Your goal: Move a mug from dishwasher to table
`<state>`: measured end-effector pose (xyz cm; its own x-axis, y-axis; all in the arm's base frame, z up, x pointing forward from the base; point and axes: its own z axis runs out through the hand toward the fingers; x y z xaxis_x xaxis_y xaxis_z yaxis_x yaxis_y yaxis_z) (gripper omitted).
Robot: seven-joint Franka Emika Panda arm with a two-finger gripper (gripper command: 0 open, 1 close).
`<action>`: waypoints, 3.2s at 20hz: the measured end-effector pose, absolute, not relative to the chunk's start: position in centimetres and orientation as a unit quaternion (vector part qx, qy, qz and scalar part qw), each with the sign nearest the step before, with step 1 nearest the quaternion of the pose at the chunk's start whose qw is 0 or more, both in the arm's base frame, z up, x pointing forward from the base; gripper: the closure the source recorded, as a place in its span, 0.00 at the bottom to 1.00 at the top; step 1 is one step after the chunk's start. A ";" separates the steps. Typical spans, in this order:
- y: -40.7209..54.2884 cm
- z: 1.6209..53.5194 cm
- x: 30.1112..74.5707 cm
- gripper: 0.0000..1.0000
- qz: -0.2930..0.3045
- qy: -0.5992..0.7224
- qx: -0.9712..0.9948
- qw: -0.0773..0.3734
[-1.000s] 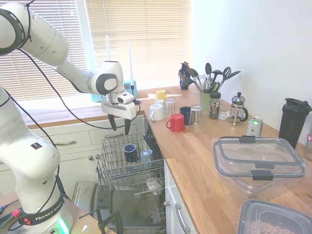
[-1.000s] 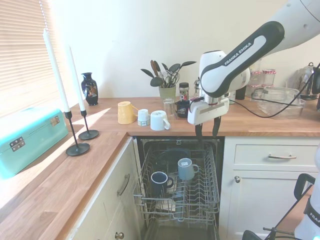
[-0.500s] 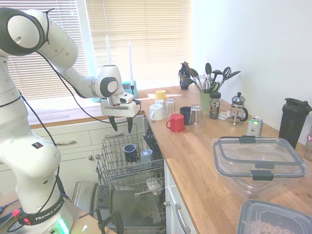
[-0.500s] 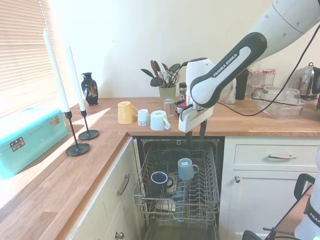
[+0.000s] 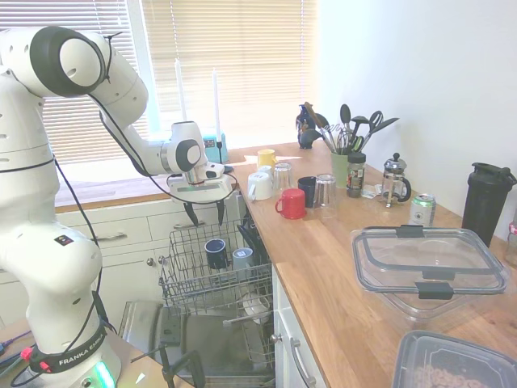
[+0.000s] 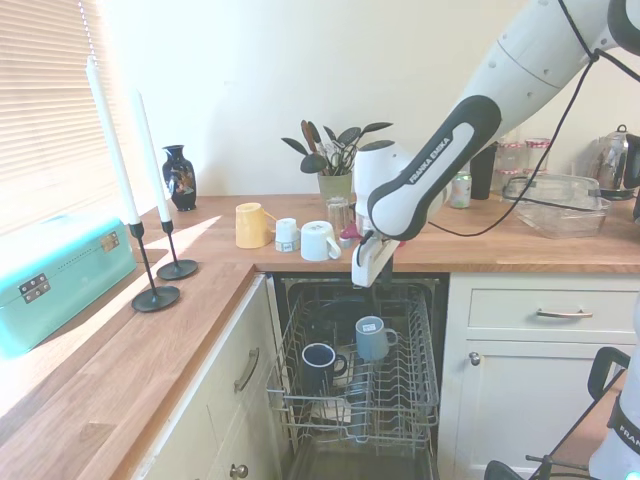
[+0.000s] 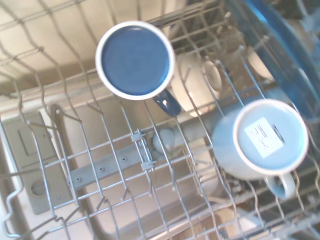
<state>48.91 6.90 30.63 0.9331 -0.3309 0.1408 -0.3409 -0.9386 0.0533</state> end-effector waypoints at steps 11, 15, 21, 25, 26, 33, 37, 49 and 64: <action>11.8 22.8 48.3 0.00 0.044 -0.065 0.996 0.048; 13.9 20.6 48.4 0.00 0.035 -0.041 0.997 0.052; 14.8 19.1 50.2 0.00 0.036 -0.017 0.997 0.060; 14.0 17.3 52.5 0.00 0.037 -0.010 0.997 0.070; 13.6 16.6 53.0 0.00 0.036 -0.008 0.997 0.072; 13.0 13.0 55.3 0.00 0.034 0.020 0.996 0.085; 13.3 12.5 55.8 0.00 0.034 0.032 0.995 0.089; 14.8 10.7 55.8 0.00 0.022 0.050 0.995 0.088; 14.3 11.2 56.7 0.00 0.031 0.047 0.994 0.090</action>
<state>56.75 14.31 11.25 0.9936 0.0997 0.0529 0.0887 -0.9794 0.1813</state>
